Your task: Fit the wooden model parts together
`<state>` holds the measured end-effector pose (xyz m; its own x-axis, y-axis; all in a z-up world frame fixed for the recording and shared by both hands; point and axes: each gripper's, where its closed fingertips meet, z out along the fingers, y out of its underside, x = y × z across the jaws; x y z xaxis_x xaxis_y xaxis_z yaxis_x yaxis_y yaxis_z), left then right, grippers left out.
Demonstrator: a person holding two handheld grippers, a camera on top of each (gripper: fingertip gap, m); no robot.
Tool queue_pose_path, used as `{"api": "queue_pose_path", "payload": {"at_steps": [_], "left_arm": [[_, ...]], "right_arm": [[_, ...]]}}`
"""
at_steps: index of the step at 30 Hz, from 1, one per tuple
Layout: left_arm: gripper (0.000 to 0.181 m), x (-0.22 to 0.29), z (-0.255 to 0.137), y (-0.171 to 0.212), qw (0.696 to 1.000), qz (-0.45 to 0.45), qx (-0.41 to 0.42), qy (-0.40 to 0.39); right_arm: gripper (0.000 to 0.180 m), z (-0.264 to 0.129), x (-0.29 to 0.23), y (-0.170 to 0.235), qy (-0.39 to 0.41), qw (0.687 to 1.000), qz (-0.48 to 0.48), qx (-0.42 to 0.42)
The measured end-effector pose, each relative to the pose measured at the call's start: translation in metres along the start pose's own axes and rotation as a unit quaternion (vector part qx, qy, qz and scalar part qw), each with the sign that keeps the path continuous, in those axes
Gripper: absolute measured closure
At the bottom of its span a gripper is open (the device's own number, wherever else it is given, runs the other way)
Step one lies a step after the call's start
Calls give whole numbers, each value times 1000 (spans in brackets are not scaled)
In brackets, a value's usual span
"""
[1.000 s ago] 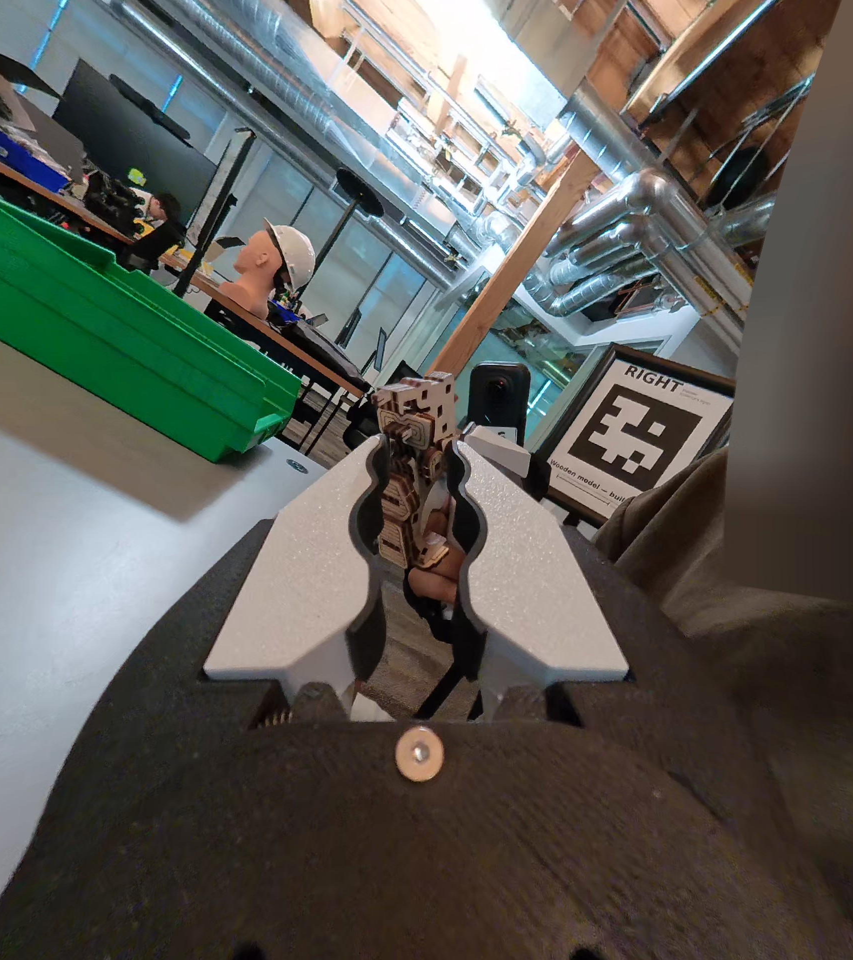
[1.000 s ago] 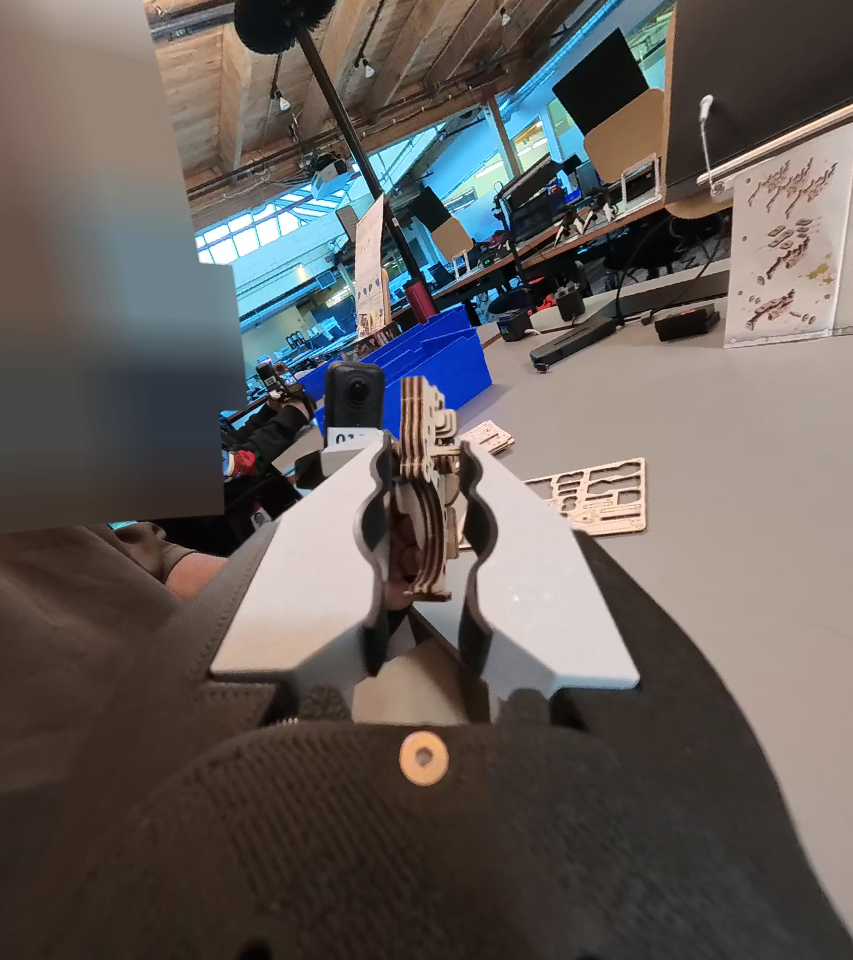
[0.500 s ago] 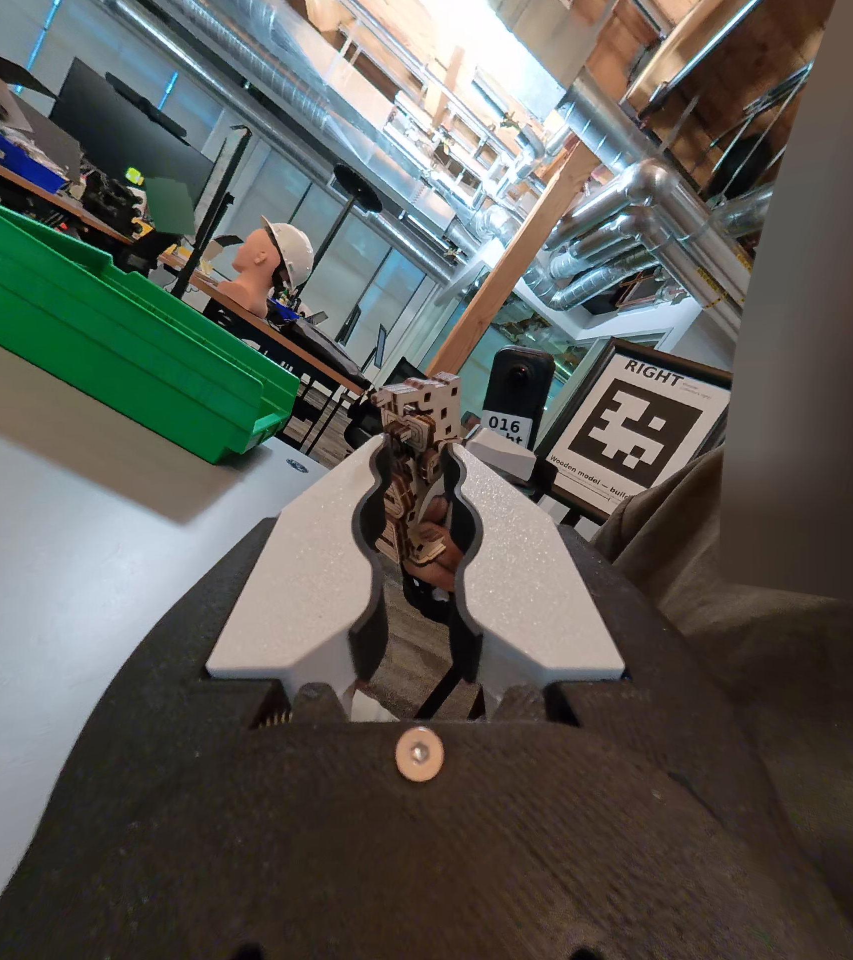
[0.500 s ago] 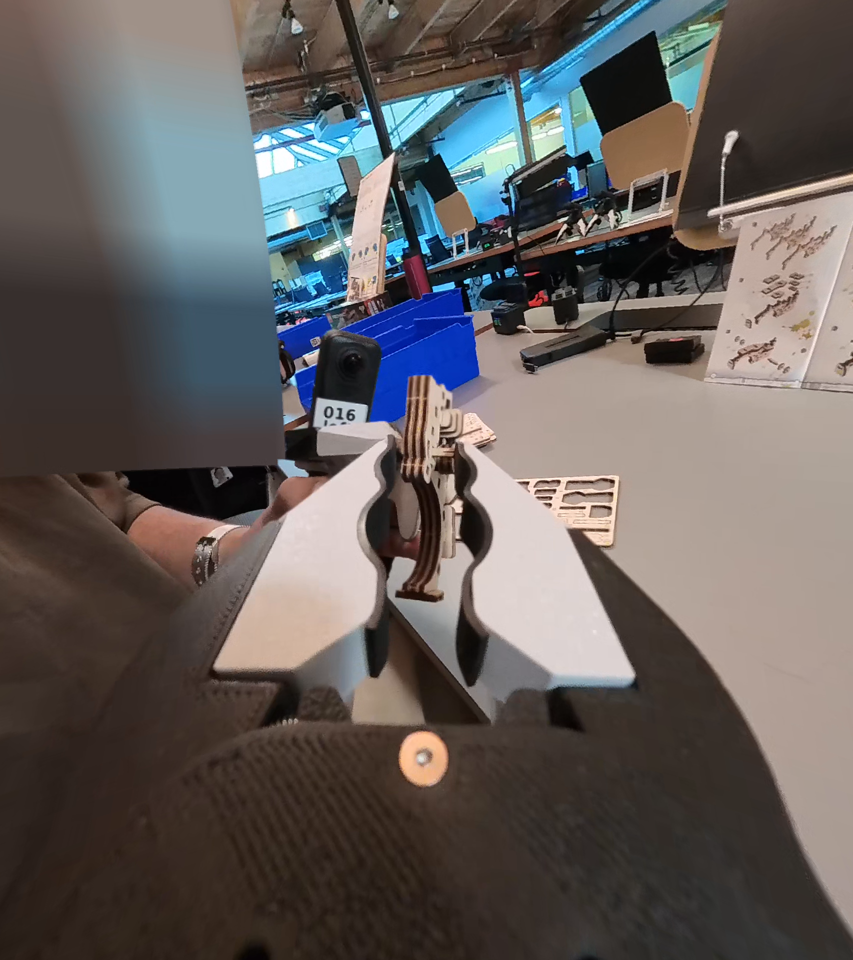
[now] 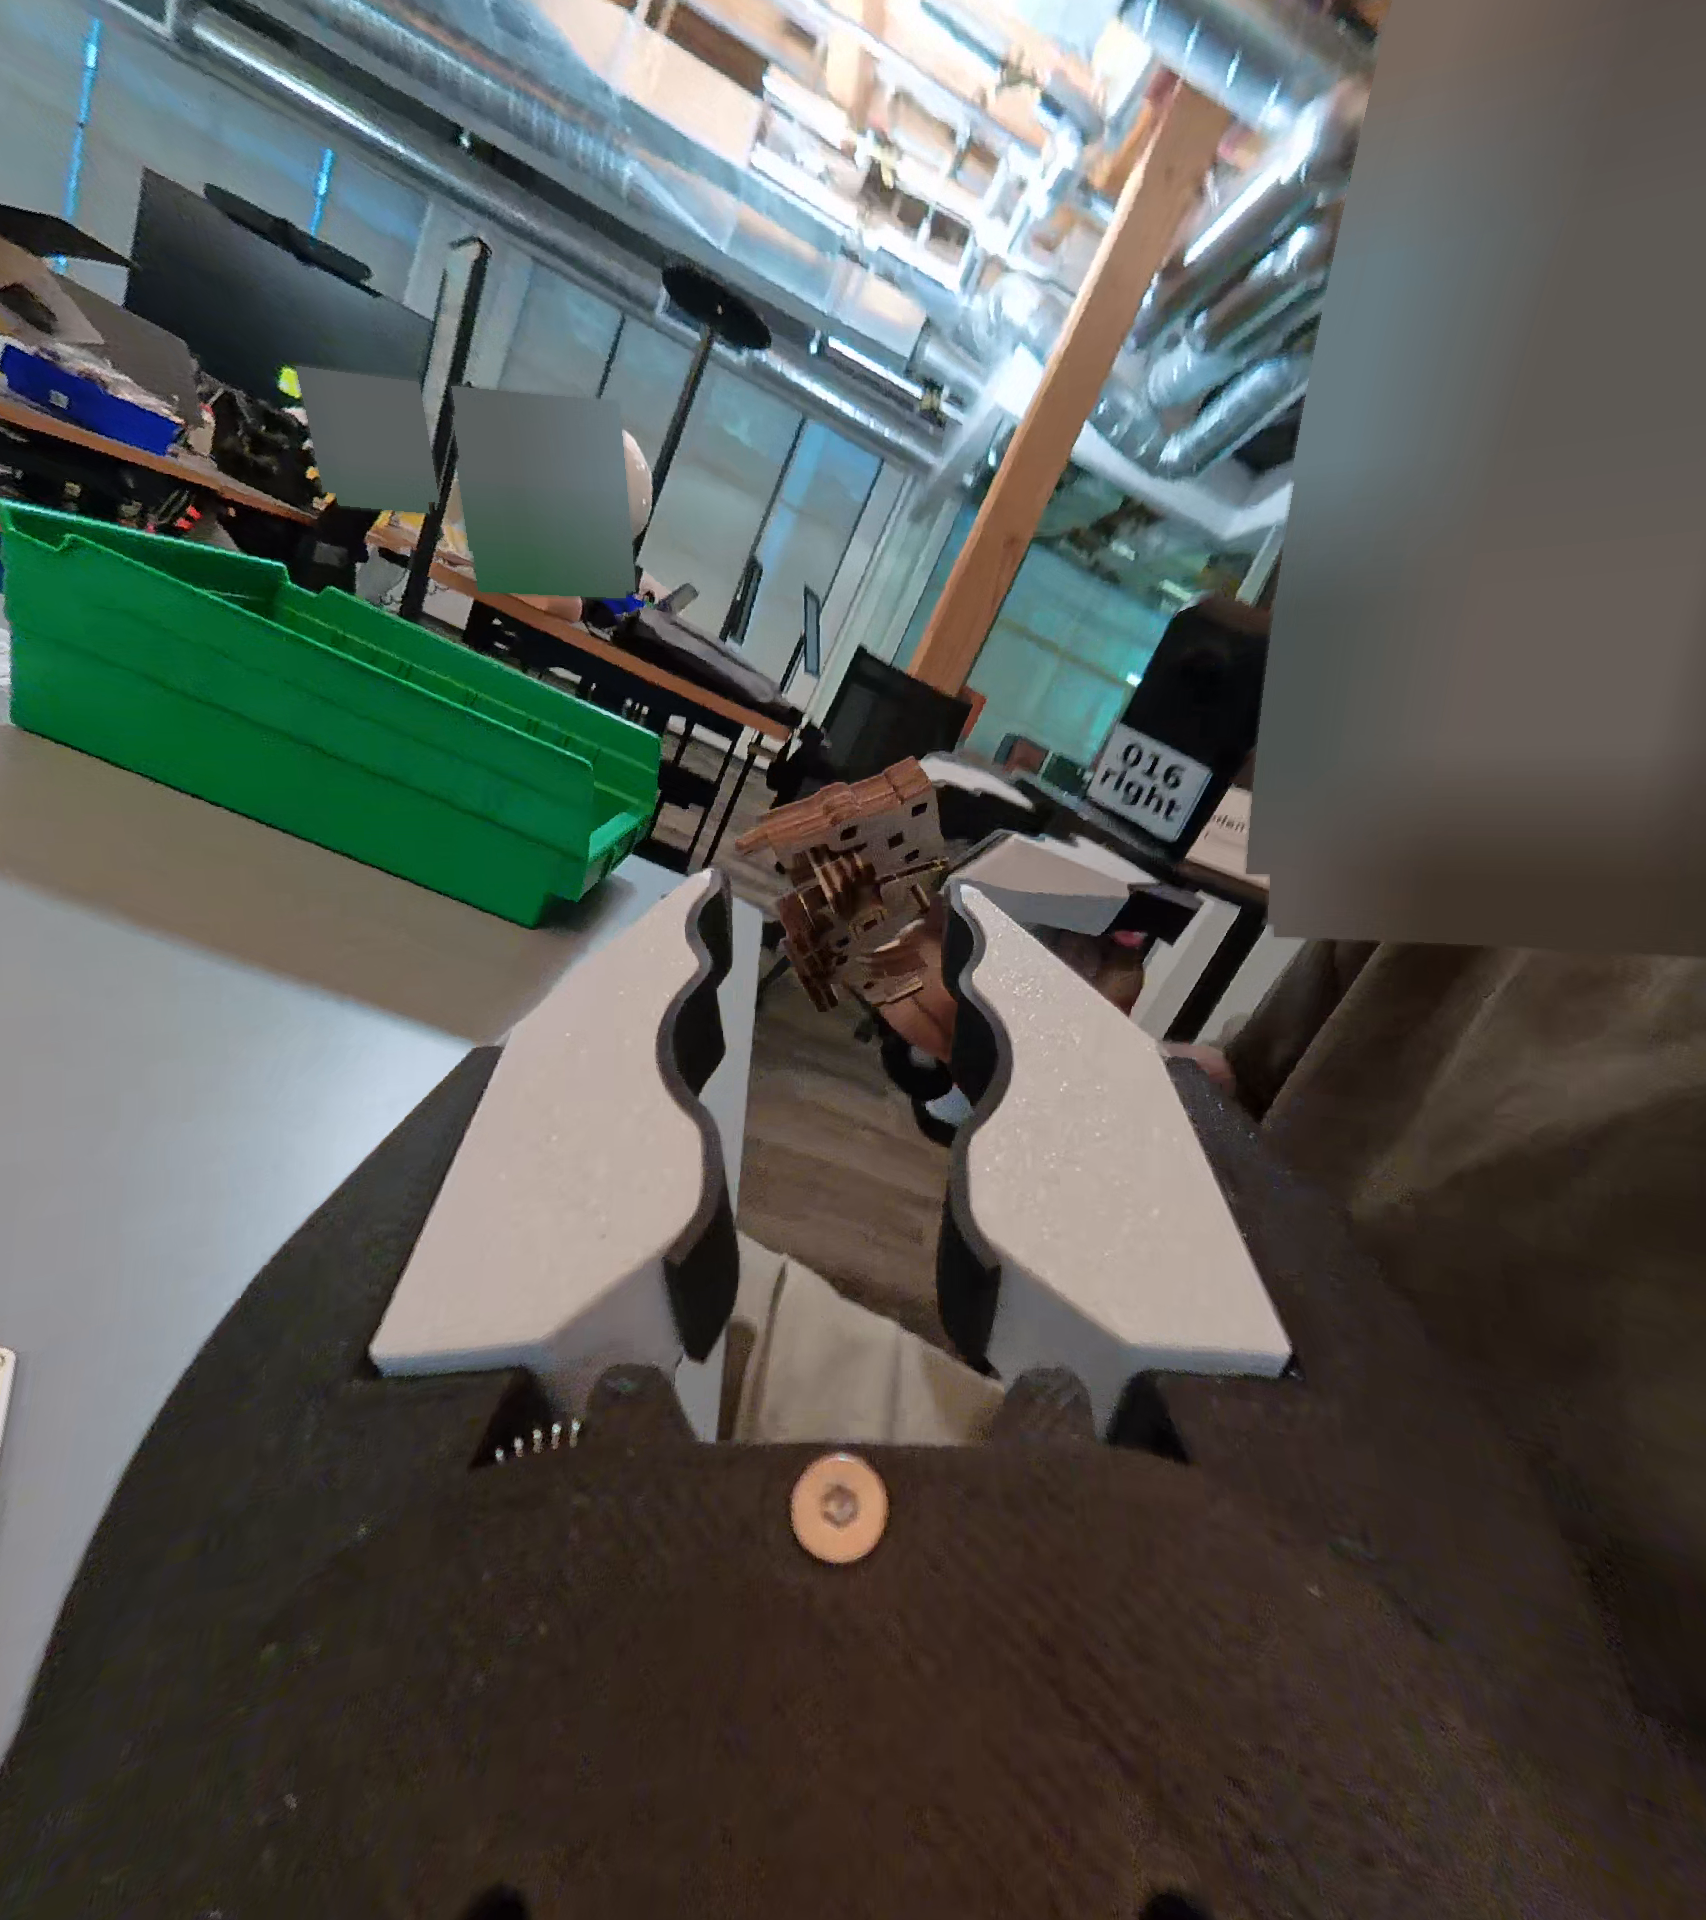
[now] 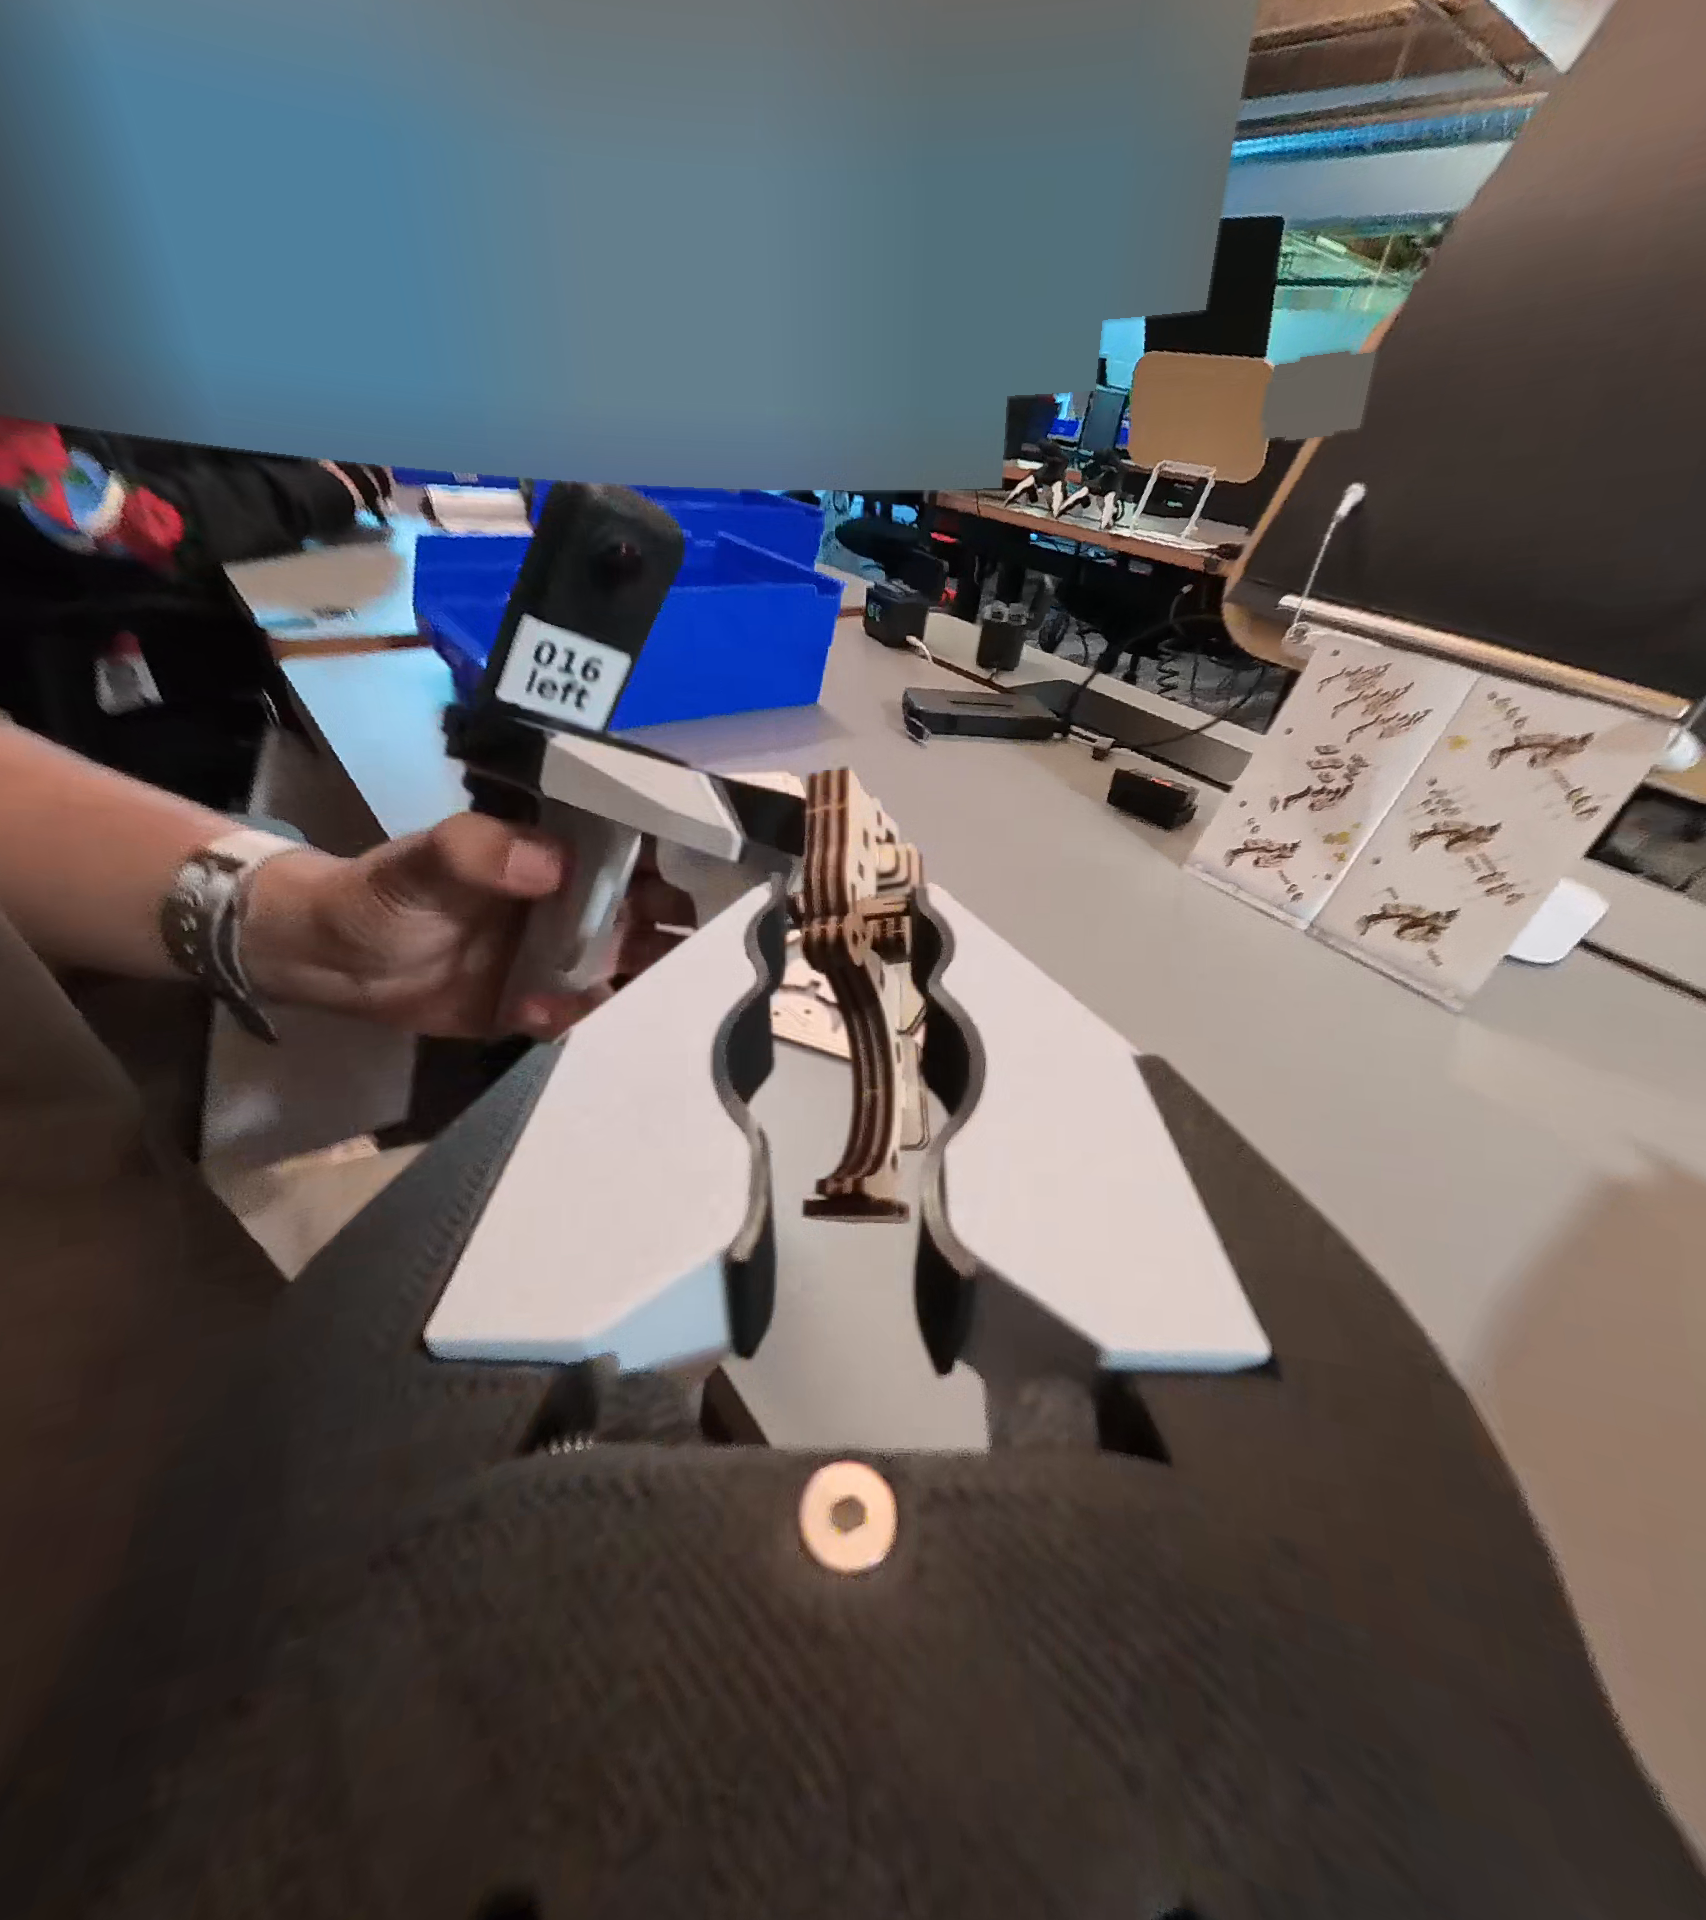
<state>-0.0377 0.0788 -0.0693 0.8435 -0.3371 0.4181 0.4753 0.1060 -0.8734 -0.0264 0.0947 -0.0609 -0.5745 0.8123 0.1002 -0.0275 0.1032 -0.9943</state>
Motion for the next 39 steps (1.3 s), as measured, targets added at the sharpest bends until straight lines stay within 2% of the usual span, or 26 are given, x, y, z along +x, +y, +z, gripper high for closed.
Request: {"api": "queue_pose_path", "payload": {"at_steps": [8, 11, 14, 16, 17, 19, 22, 25, 28, 32, 36, 37, 38, 39], "left_arm": [[133, 2, 4, 16, 986, 149, -68, -27], [134, 1, 2, 10, 981, 183, -55, -44], [139, -2, -3, 0, 972, 222, -35, -66], [139, -6, -4, 6, 965, 245, -54, -74], [145, -8, -5, 11, 963, 252, -69, -72], [161, -8, -4, 23, 963, 246, -103, -49], [164, -13, -5, 31, 973, 191, -123, -32], [170, -17, -8, 34, 983, 129, -132, -13], [173, -18, -11, 40, 984, 88, -154, 9], [172, -17, -11, 38, 987, 75, -143, 15], [152, -13, -7, 41, 988, 47, -144, 25], [154, -12, -6, 46, 986, 47, -156, 30], [170, -8, -6, 51, 983, 54, -172, 40], [171, -6, -6, 53, 981, 60, -177, 43]], "right_arm": [[158, 1, -12, 7, 0, 994, -109, -25], [158, 1, -12, 9, 7, 990, -133, -32], [158, 3, -13, 14, -2, 991, -125, -45], [158, 7, -14, 23, -21, 994, -81, -64], [158, 9, -14, 30, -33, 995, -44, -79], [158, 12, -15, 45, -74, 990, 55, -109], [158, 12, -20, 58, -152, 960, 204, -120], [158, 9, -15, 57, -183, 935, 287, -98], [158, 8, -9, 54, -186, 927, 315, -86], [158, 7, -12, 57, -200, 917, 331, -95], [158, 7, -20, 64, -219, 910, 331, -119], [158, 8, -21, 66, -220, 910, 328, -124], [158, 8, -22, 66, -220, 911, 325, -125], [158, 8, -23, 66, -222, 912, 321, -125]]}}
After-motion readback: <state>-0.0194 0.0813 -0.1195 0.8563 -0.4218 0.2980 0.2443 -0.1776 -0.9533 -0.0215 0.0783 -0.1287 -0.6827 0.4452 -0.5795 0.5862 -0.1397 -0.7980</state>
